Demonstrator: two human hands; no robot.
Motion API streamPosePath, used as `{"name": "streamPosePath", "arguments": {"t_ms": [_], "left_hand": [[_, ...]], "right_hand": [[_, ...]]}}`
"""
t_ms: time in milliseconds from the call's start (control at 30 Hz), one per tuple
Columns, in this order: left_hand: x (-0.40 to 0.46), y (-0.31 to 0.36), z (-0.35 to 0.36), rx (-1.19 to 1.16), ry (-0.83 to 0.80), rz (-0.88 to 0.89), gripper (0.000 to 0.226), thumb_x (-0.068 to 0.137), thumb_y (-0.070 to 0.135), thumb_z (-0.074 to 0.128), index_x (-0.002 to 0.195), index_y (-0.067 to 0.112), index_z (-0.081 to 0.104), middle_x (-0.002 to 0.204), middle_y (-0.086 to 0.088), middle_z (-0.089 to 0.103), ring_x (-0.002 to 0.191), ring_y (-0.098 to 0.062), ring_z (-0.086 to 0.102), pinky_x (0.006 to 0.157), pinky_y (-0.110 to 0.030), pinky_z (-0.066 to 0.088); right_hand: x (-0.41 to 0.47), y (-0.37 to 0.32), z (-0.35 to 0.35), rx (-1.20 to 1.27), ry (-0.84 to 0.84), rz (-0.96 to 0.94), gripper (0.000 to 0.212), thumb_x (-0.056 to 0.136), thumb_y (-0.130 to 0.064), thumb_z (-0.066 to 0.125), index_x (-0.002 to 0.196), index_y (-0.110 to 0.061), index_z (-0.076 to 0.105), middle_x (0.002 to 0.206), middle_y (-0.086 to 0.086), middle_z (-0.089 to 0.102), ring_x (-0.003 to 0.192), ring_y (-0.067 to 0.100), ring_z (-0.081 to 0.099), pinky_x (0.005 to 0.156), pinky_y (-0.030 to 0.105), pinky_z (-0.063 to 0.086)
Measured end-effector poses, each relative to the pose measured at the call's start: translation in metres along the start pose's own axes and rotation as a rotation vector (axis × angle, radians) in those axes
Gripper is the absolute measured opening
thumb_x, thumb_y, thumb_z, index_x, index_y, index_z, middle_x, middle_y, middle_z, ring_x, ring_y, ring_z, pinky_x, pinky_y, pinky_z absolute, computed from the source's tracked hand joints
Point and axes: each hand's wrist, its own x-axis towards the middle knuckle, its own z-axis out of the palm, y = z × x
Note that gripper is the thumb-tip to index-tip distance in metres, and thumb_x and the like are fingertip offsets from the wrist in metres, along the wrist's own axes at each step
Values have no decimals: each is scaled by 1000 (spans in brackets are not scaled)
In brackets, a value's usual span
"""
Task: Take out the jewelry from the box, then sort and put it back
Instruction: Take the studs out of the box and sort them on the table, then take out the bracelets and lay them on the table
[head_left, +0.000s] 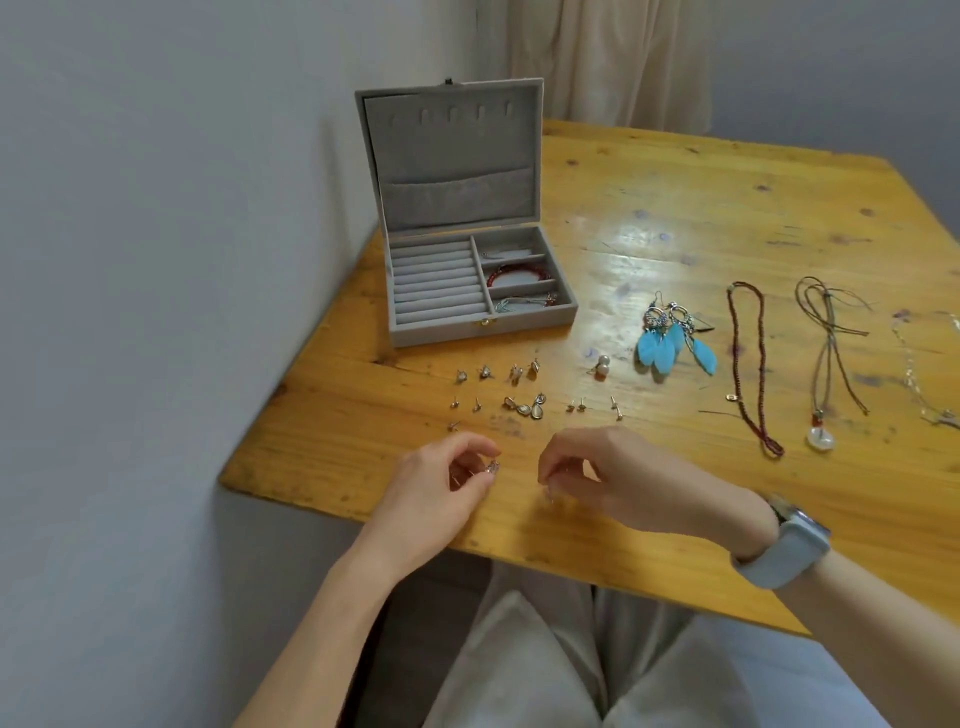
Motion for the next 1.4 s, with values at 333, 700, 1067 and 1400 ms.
{"name": "streamPosePath", "arguments": {"t_ms": [333,700,1067,1400], "left_hand": [[15,0,10,226,-52,119,16,89,17,55,100,22,66,95,14,55,85,0,47,81,-13,36],[34,3,17,244,-18,186,27,88,20,57,115,26,54,97,15,54,70,5,44,73,-16,39],[96,38,-26,274,204,269,25,91,21,51,116,19,58,115,4,59,98,-5,52,91,-27,45],[199,20,-34,552,227,96,36,96,25,39,131,20,45,136,-1,44,126,-17,35,104,-36,32]], "right_hand": [[16,17,15,-136,109,-8,14,90,-22,53,96,-23,66,97,-5,54,92,12,44,80,24,38],[26,24,19,-137,299,11,19,90,-18,51,105,-18,63,102,-1,59,92,11,47,79,24,42],[58,22,-46,-87,506,-11,17,89,-8,52,101,-8,65,93,0,55,75,19,55,71,30,46],[162,56,-97,-221,536,108,25,93,-12,42,106,-10,63,107,9,62,98,25,52,80,31,41]]}}
